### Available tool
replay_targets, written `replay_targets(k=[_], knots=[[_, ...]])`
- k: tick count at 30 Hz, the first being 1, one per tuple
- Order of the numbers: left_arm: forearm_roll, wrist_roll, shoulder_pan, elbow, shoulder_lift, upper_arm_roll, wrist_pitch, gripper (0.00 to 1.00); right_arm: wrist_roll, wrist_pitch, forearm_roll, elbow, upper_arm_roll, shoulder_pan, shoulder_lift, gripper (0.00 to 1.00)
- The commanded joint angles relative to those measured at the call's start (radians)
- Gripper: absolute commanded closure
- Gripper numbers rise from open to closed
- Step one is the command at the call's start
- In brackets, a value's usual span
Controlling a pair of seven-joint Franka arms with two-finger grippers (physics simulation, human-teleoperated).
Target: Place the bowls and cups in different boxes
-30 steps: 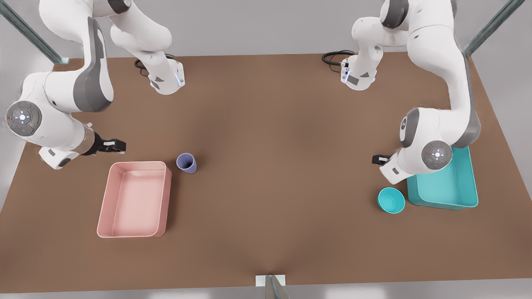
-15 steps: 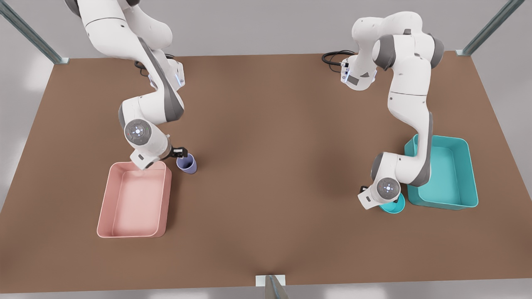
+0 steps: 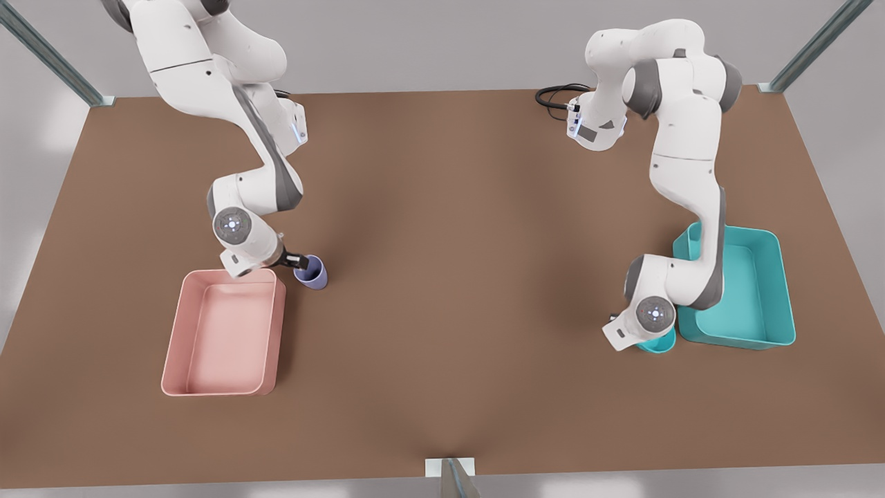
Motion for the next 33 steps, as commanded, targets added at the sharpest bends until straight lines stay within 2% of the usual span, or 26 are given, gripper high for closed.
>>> replay_targets(k=[1,3,5,7,9,12,15,19,20,22,23,24,25,26,28,29,30,32,33], knots=[[-0.086,0.034,-0.01,0.018,-0.019,0.0,-0.084,0.79,0.106,0.072,0.001,-0.002,0.0,0.0,0.005,0.0],[-0.085,0.005,-0.011,0.018,-0.073,0.0,-0.158,0.79,0.1,0.083,0.001,0.001,0.0,0.0,0.045,0.0],[-0.083,-0.139,-0.004,0.018,-0.221,0.026,-0.365,0.79,0.1,0.091,-0.004,0.001,0.0,0.0,0.059,0.0],[-0.082,-0.143,0.072,0.02,-0.314,0.087,-0.411,0.79,0.098,0.095,-0.005,0.0,0.0,0.0,0.076,0.0],[-0.082,-0.043,0.156,0.021,-0.312,0.107,-0.402,0.79,0.091,0.103,-0.007,0.0,0.0,0.0,0.094,0.0],[-0.082,-0.038,0.184,-0.023,-0.225,0.166,-0.283,0.79,0.09,0.105,-0.007,0.003,0.0,0.0,0.103,0.01],[-0.086,-0.04,0.21,-0.151,-0.191,0.19,-0.065,0.79,0.052,0.103,-0.007,0.017,-0.001,-0.001,0.12,0.4],[-0.088,-0.038,0.234,-0.181,-0.122,0.19,0.054,0.79,0.049,0.068,-0.008,0.077,0.0,0.0,0.131,0.75],[-0.088,-0.038,0.236,-0.181,-0.122,0.19,0.054,0.79,0.049,0.066,-0.008,0.086,0.0,0.0,0.135,0.79],[-0.088,-0.038,0.24,-0.183,-0.113,0.19,0.054,0.79,0.049,0.065,-0.007,0.104,0.0,0.0,0.155,0.79],[-0.088,-0.038,0.24,-0.181,-0.105,0.19,0.054,0.65,0.049,0.059,-0.007,0.116,0.0,0.0,0.148,0.79],[-0.089,-0.038,0.24,-0.181,-0.107,0.189,0.052,0.24,0.049,-0.001,-0.007,0.164,0.002,-0.001,0.132,0.79],[-0.12,-0.04,0.24,-0.175,-0.119,0.186,0.032,0.0,0.026,-0.098,0.001,0.253,0.002,0.0,0.108,0.79],[-0.171,-0.04,0.236,-0.169,-0.18,0.186,-0.055,0.0,-0.018,-0.179,0.004,0.348,0.002,-0.001,0.106,0.79],[-0.177,-0.044,0.216,-0.056,-0.297,0.167,-0.354,0.0,-0.156,-0.199,0.002,0.461,-0.003,-0.026,0.109,0.79],[-0.174,-0.044,0.21,-0.004,-0.343,0.124,-0.448,0.0,-0.283,-0.199,-0.007,0.506,-0.003,-0.06,0.117,0.79],[-0.174,-0.069,0.201,0.016,-0.396,0.08,-0.482,0.0,-0.434,-0.199,-0.012,0.537,-0.012,-0.098,0.126,0.79],[-0.174,-0.216,0.178,0.027,-0.485,-0.086,-0.503,0.0,-0.617,-0.198,-0.025,0.563,-0.063,-0.147,0.135,0.79],[-0.174,-0.219,0.139,0.096,-0.501,-0.107,-0.58,0.0,-0.627,-0.198,-0.045,0.563,-0.084,-0.158,0.151,0.79]])
